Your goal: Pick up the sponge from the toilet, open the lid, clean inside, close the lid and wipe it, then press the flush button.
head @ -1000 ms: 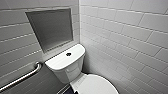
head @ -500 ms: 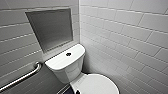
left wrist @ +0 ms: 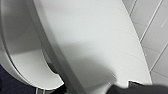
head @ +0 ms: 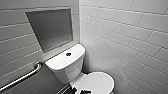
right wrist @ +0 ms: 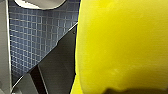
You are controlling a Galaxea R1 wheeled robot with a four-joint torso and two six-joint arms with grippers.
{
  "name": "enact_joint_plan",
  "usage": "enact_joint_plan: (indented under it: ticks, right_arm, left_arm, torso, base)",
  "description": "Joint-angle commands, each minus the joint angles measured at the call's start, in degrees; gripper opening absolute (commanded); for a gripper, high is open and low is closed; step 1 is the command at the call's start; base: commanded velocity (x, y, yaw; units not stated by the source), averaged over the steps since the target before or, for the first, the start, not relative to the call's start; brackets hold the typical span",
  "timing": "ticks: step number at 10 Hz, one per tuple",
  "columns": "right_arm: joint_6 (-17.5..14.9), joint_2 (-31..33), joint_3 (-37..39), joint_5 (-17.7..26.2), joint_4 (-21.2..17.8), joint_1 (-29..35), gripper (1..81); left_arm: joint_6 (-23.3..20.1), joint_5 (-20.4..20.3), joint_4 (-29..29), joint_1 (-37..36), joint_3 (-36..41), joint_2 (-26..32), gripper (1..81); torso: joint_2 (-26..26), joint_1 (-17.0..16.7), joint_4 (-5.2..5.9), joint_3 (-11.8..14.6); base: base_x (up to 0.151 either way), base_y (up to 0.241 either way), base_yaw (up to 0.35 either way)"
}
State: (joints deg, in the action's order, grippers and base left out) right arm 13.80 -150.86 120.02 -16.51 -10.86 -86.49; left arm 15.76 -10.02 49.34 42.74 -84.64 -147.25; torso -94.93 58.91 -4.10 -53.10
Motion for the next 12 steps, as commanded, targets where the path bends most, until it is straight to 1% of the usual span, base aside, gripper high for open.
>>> enact_joint_plan:
  ticks: [1, 3, 4, 7, 9, 10, 11, 12]
  right_arm:
    - [0.09, 1.15, -0.58, 3.68, 0.40, 0.84, 1.0]
    - [0.00, 0.97, -0.58, 3.76, 0.50, 0.84, 1.0]
    - [0.00, 0.97, -0.58, 3.76, 0.58, 0.66, 1.0]
    - [-0.09, 0.71, -0.58, 3.76, 0.58, 0.49, 1.0]
    - [-0.09, 0.80, -0.76, 3.76, 0.58, 0.66, 1.0]
    - [-0.18, 0.88, -1.20, 3.76, 0.58, 0.66, 1.0]
    - [-0.35, 1.06, -1.64, 3.76, 0.58, 0.57, 1.0]
    - [-0.35, 1.67, -2.34, 3.76, 0.58, 0.48, 1.0]
  left_arm:
    - [4.44, -5.97, -2.05, -10.17, 6.94, 2.57, 81.1]
    - [6.82, -7.55, -2.14, -11.22, 7.12, 3.45, 81.1]
    - [7.44, -7.65, -2.14, -12.36, 7.03, 3.71, 81.1]
    - [11.56, -8.35, -2.14, -15.35, 7.29, 5.64, 81.1]
    - [12.63, -9.58, -2.23, -16.41, 8.51, 7.49, 81.1]
    - [12.54, -10.71, -2.40, -16.85, 10.01, 9.15, 81.1]
    - [12.63, -13.53, -3.80, -16.85, 11.60, 11.18, 81.1]
    - [13.06, -14.85, -4.07, -16.94, 12.83, 13.72, 81.1]
  torso:
    - [0.00, 0.00, 0.00, 0.00]
    - [0.00, 0.00, 0.00, 0.00]
    - [0.00, 0.00, 0.00, 0.00]
    - [0.00, 0.00, 0.00, 0.00]
    - [0.00, 0.00, 0.00, 0.00]
    - [0.00, 0.00, 0.00, 0.00]
    - [0.00, 0.00, 0.00, 0.00]
    - [0.00, 0.00, 0.00, 0.00]
  base:
    - [0.000, 0.000, 0.000]
    - [0.000, 0.000, 0.000]
    - [0.000, 0.000, 0.000]
    - [0.000, 0.000, 0.000]
    - [0.000, 0.000, 0.000]
    - [0.000, 0.000, 0.000]
    - [0.000, 0.000, 0.000]
    - [0.000, 0.000, 0.000]
